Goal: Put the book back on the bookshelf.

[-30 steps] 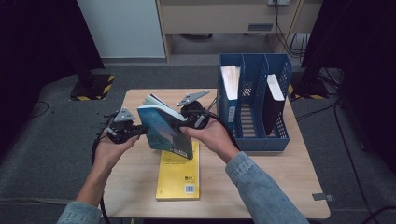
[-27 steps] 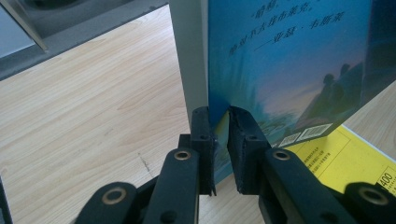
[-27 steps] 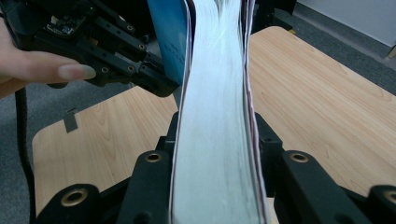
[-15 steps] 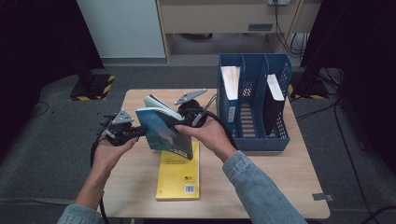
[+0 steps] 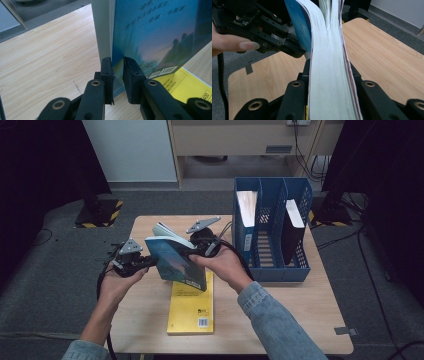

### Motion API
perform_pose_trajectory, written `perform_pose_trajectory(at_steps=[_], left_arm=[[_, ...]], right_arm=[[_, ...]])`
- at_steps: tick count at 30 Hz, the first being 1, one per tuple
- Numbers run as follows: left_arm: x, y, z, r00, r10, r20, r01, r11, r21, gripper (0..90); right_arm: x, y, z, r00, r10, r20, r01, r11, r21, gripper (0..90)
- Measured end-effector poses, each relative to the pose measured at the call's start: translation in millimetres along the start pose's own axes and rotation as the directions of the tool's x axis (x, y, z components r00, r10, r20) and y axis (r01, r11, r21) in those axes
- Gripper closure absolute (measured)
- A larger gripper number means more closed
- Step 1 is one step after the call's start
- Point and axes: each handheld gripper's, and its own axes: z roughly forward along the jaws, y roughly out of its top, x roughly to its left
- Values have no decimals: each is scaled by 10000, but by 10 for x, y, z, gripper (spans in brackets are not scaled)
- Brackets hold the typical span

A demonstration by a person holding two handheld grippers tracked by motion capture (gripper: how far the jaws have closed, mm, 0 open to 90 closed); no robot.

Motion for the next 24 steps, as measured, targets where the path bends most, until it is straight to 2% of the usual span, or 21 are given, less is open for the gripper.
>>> perform_pose_trajectory(at_steps=[2, 3, 4, 5, 6, 7, 8, 9, 11, 12, 14, 15, 16, 17, 18, 20, 24], left_arm=[[-10, -23, 7, 9999, -38, -130, 37, 10000, -53, 749], [-28, -45, 17, 9993, -26, -365, 25, 10000, -8, 710], [-49, -77, 28, 9979, 38, -647, -34, 10000, 56, 636], [-49, -77, 28, 9979, 38, -647, -34, 10000, 56, 573], [-88, -197, 58, 9975, -169, -691, 165, 9998, -60, 531], [-88, -197, 58, 9975, -169, -691, 165, 9998, -60, 497], [-103, -313, 89, 9961, -379, -794, 375, 9993, -76, 459], [-103, -313, 89, 9961, -379, -794, 375, 9993, -76, 434], [-111, -469, 137, 9937, -629, -929, 631, 9980, -6, 391], [-99, -590, 177, 9903, -755, -1164, 774, 9969, 117, 367], [-72, -731, 226, 9860, -965, -1357, 1009, 9945, 265, 322], [-72, -731, 226, 9860, -965, -1357, 1009, 9945, 265, 301], [-37, -844, 273, 9834, -1123, -1422, 1223, 9905, 634, 282], [-37, -844, 273, 9834, -1123, -1422, 1223, 9905, 634, 265], [-24, -904, 308, 9834, -991, -1518, 1154, 9880, 1029, 244], [-15, -938, 331, 9797, -743, -1860, 1006, 9856, 1362, 194], [-10, -969, 357, 9787, -749, -1913, 1065, 9813, 1606, 151]], right_arm=[[1, -6, 2, 10000, -39, -60, 39, 10000, -36, 700], [2, -7, 2, 9999, -27, -131, 26, 10000, -30, 702], [6, -7, 2, 9998, -33, -217, 32, 10000, -18, 705], [11, -9, 4, 9998, -71, -203, 71, 10000, -42, 709], [12, -11, 4, 9999, -59, -145, 58, 10000, -60, 711], [5, -13, 3, 9999, 10, -117, -10, 10000, -74, 713], [-4, -16, 1, 9999, 60, -124, -61, 9999, -95, 713], [-4, -16, 1, 9999, 60, -124, -61, 9999, -95, 713], [-33, -25, -3, 9996, 211, -175, -215, 9996, -182, 714], [-36, -25, -3, 9996, 240, -167, -244, 9995, -189, 713], [-37, -23, -2, 9994, 310, -162, -312, 9993, -182, 713], [-37, -23, -2, 9994, 310, -162, -312, 9993, -182, 713], [-40, -21, 0, 9991, 385, -168, -388, 9991, -182, 711], [-44, -21, -1, 9991, 390, -187, -394, 9991, -182, 710], [-52, -22, -1, 9987, 480, -176, -484, 9986, -217, 707], [-65, -28, -3, 9976, 666, -208, -672, 9973, -282, 703], [-95, -40, -8, 9954, 941, -165, -947, 9945, -444, 710]])
